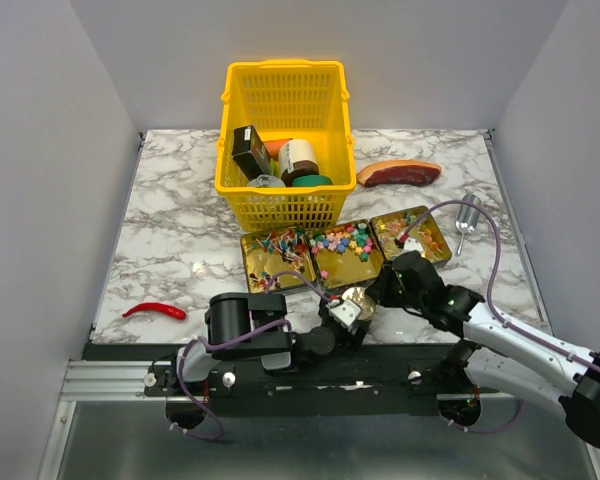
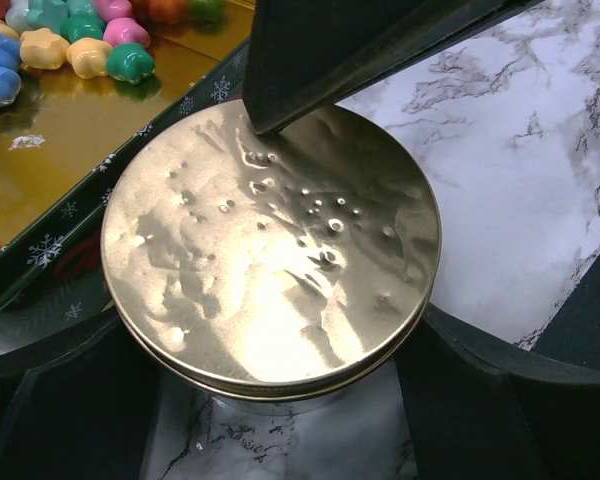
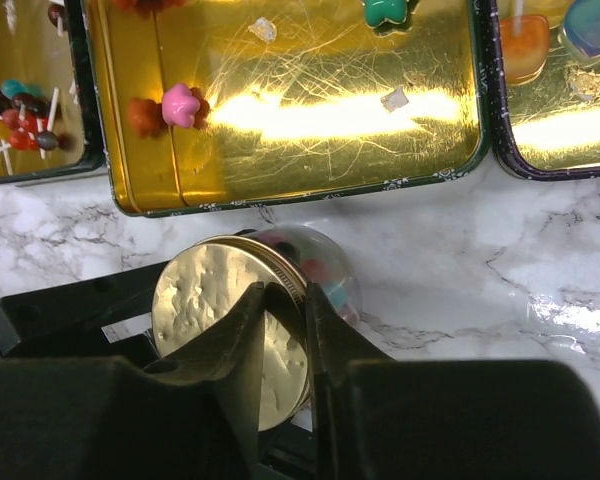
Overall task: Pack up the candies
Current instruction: Screw the bottle lid onto the packing bottle.
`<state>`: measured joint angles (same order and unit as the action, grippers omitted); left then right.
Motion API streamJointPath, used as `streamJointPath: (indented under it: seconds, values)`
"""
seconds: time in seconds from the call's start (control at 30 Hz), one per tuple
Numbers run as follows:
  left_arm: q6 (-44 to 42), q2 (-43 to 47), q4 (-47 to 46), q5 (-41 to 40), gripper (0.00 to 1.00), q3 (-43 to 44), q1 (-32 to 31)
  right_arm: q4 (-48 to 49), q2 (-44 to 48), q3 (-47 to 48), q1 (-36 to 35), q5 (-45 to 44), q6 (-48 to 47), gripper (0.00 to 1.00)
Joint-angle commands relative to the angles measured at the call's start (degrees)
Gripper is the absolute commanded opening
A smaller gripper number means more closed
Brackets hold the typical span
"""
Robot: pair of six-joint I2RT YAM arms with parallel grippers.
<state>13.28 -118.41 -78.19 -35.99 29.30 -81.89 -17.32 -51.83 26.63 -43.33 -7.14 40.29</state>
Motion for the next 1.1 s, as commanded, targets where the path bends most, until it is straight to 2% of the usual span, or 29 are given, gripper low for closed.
streamJointPath:
  seconds: [0.0,0.37,0.63,0.77,0.8,0.9,1.0,1.07]
  values:
    - [2.2,-3.2,7.6,4.5,0.70,-0.6,-0.8,-4.1,1.3,-4.1,0.1,3.3,1.6,0.16]
    - [3.9,-3.4,11.1,4.0,0.70,1.0,0.2,-13.5,8.8,-6.4,0.0,10.2,4.5,0.01]
    - [3.6,-3.6,11.8,4.2,0.70,1.3,0.8,-18.7,18.0,-5.2,0.0,15.1,5.0,0.02]
    - [2.8,-3.6,11.0,4.4,0.70,0.7,0.8,-23.2,21.2,-0.9,0.0,9.3,6.3,0.22]
    - [2.7,-3.6,11.0,4.6,0.70,0.5,0.9,-23.8,21.4,0.0,0.0,5.1,6.9,0.32]
    - [2.5,-3.3,10.4,5.0,0.70,0.0,0.8,-23.6,20.5,2.5,0.1,-0.4,8.0,0.42]
    - [2.5,-3.0,10.5,5.1,0.70,-0.4,0.8,-20.4,15.6,3.5,0.0,-2.5,7.5,0.53]
    - [2.5,-3.0,10.5,5.3,0.70,-0.4,0.9,-16.7,11.0,4.0,0.0,-2.4,5.9,0.53]
